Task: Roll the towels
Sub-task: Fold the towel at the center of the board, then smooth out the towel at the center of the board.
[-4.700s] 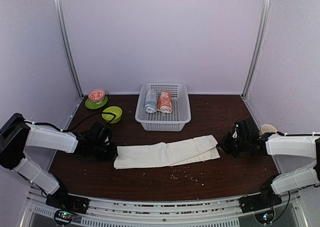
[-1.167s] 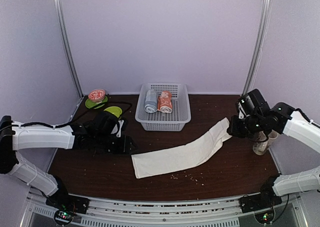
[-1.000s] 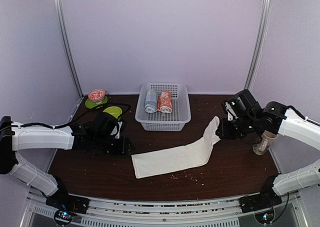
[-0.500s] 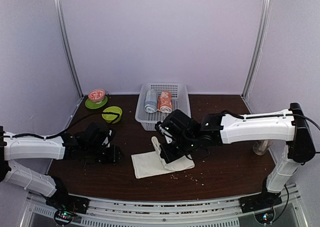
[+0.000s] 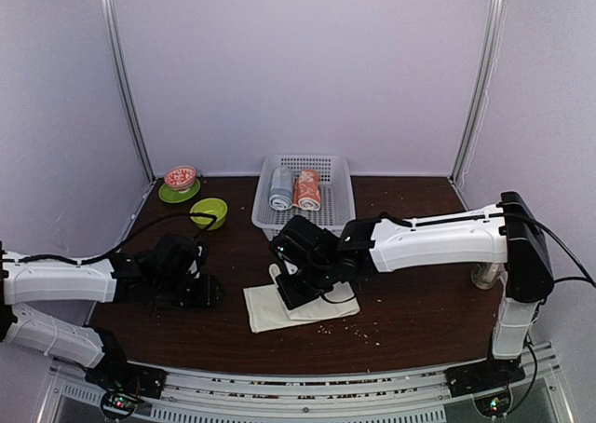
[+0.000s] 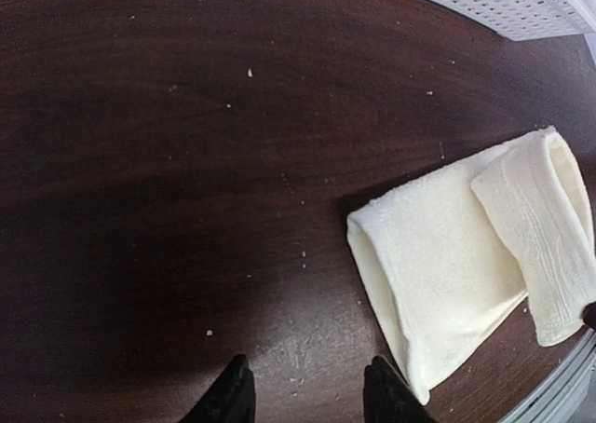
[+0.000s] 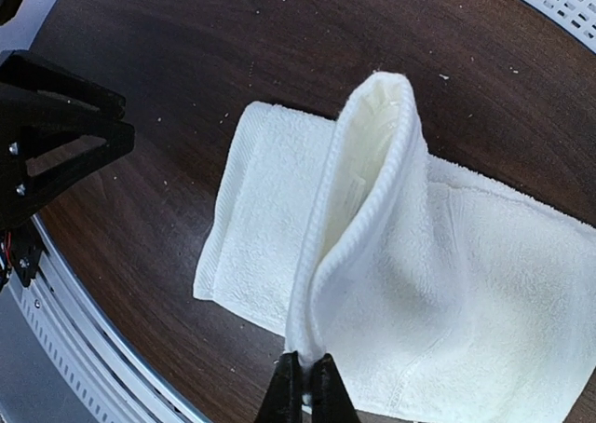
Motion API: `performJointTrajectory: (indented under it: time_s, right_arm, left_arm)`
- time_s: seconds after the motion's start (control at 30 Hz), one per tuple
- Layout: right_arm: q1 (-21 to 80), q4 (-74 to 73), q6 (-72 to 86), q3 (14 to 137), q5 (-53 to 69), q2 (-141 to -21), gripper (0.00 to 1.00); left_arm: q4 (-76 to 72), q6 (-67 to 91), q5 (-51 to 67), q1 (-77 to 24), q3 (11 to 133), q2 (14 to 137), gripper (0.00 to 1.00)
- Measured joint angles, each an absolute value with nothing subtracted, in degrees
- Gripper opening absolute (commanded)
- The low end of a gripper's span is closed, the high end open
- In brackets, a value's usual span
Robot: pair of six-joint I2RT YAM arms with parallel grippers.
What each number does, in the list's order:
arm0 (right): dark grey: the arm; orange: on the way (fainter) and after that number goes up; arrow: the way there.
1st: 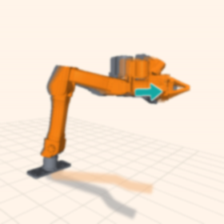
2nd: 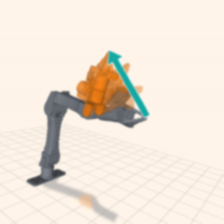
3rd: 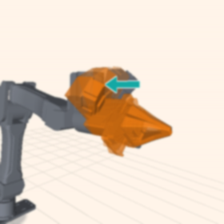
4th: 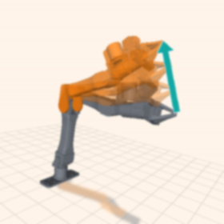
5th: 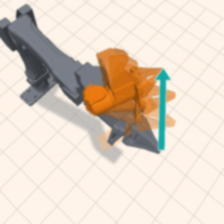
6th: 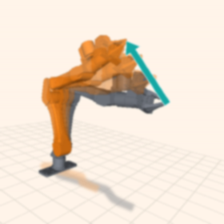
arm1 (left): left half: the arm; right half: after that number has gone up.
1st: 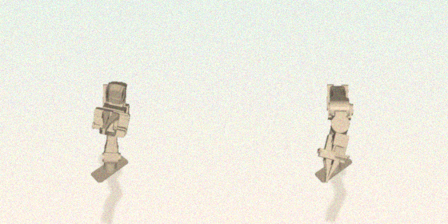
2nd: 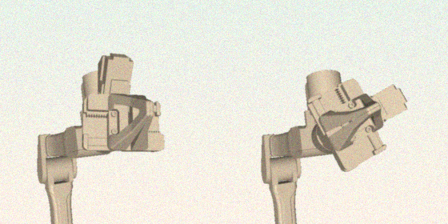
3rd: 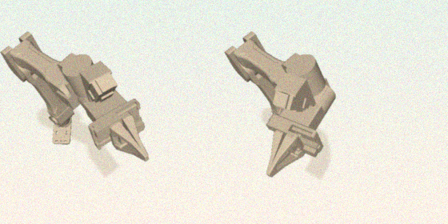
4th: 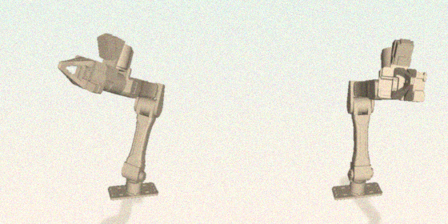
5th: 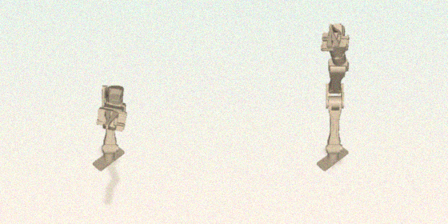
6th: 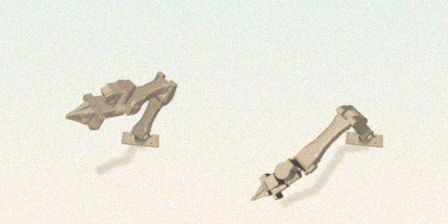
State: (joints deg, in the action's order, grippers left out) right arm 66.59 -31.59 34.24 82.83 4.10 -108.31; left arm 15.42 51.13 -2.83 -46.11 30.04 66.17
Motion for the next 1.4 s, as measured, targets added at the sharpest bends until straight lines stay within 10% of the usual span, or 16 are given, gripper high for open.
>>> performJointTrajectory:
  time_s: [0.57, 0.7, 0.83, 1.4]
  right_arm:
    - [67.35, -32.73, 36.23, 90.63, 4.16, -115.94, 0.0]
    - [67.66, -33.45, 36.07, 92.18, 6.42, -118.58, 0.42]
    - [68.14, -33.85, 34.5, 92.66, 9.17, -118.28, 0.58]
    - [56.97, -22.74, 41.89, 58.41, 4.71, -91.39, 0.44]
  left_arm:
    - [15.51, 52.27, -2.85, -46.11, 27.92, 66.17, 0.41]
    - [15.55, 52.42, -2.85, -46.11, 27.62, 66.15, 0.41]
    - [15.66, 52.42, -2.85, -46.11, 27.62, 65.45, 0.41]
    - [11.4, 45.54, 3.95, -50.81, 45.95, 78.67, 0.27]
